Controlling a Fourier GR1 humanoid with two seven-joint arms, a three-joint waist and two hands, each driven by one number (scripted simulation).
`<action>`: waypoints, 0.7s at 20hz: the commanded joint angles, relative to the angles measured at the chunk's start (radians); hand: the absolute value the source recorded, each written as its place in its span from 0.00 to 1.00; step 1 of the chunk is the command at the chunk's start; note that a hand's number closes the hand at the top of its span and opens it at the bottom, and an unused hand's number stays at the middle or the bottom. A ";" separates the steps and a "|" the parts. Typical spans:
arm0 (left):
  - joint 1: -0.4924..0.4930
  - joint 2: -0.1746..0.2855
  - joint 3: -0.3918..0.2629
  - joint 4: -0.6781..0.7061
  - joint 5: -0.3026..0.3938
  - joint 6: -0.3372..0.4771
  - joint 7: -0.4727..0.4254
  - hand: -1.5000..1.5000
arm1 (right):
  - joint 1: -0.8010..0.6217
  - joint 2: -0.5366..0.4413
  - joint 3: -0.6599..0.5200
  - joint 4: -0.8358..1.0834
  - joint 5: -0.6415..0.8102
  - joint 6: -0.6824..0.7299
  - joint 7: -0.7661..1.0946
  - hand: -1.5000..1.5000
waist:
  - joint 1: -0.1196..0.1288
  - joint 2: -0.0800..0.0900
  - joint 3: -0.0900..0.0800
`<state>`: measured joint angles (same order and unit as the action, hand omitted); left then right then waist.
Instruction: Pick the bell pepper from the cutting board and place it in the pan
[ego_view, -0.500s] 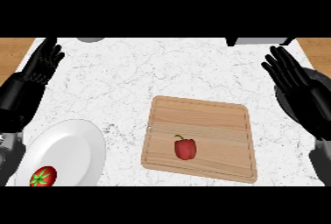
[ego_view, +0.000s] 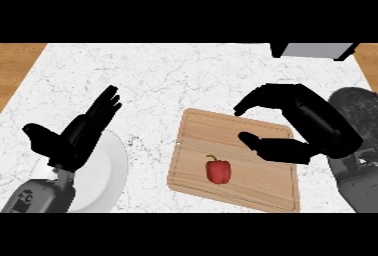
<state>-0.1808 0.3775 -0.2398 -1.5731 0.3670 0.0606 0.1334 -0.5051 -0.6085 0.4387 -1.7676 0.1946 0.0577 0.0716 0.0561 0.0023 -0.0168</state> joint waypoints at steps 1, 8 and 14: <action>0.016 -0.096 -0.047 0.053 0.040 0.015 0.035 0.50 | -0.064 0.082 0.164 0.022 0.307 -0.137 -0.037 0.00 | -0.005 0.012 0.014; 0.045 -0.113 -0.057 0.047 0.026 0.037 0.047 0.50 | -0.125 0.188 0.462 0.189 0.630 -0.015 0.159 0.00 | -0.027 -0.006 0.012; 0.095 -0.109 -0.059 0.060 0.031 0.022 0.028 0.50 | -0.215 0.217 0.645 0.275 0.808 0.344 0.462 0.00 | -0.029 -0.022 0.005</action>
<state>-0.1135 0.2748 -0.2903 -1.5234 0.3999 0.0893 0.1759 -0.6734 -0.4060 0.9686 -1.5586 0.8835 0.2239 0.3865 0.0294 -0.0137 -0.0092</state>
